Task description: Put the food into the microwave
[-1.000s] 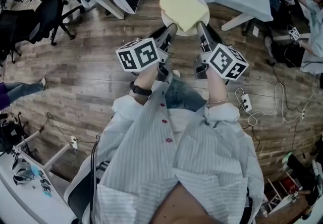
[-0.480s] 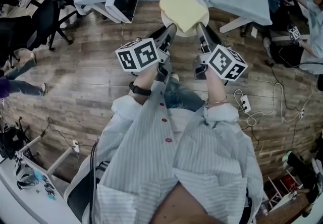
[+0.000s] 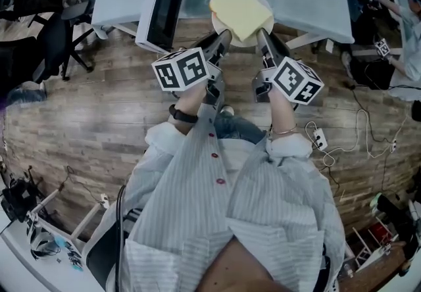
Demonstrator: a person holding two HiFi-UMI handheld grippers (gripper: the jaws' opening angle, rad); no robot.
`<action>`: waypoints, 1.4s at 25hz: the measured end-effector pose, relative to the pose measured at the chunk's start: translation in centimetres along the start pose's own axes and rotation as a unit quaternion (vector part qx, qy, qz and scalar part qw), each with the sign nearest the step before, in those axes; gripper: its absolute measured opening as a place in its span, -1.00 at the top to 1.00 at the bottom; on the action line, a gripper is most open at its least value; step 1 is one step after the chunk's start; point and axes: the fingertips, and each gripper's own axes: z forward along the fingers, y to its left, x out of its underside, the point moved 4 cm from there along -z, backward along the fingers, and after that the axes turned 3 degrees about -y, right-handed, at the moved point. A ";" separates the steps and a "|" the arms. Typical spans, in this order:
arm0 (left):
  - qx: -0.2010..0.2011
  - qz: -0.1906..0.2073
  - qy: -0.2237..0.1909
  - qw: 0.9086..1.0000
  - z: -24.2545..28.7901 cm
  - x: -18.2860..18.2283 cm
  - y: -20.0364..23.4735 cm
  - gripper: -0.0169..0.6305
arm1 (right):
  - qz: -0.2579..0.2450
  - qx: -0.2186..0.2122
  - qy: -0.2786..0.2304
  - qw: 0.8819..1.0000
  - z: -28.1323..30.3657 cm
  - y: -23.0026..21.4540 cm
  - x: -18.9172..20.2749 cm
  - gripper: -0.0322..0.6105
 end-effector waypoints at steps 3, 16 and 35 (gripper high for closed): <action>0.007 0.005 0.004 1.000 1.5 -1.6 0.8 0.73 | 0.000 0.007 -0.006 1.000 1.8 -0.2 -0.8 0.58; 0.024 0.011 0.029 0.999 5.6 -4.4 3.5 0.73 | 0.020 0.045 -0.024 0.999 6.1 -1.8 -1.3 0.58; -0.013 -0.007 0.004 1.000 8.9 -6.3 5.6 0.73 | 0.022 0.021 0.014 0.999 11.0 -3.9 -2.8 0.58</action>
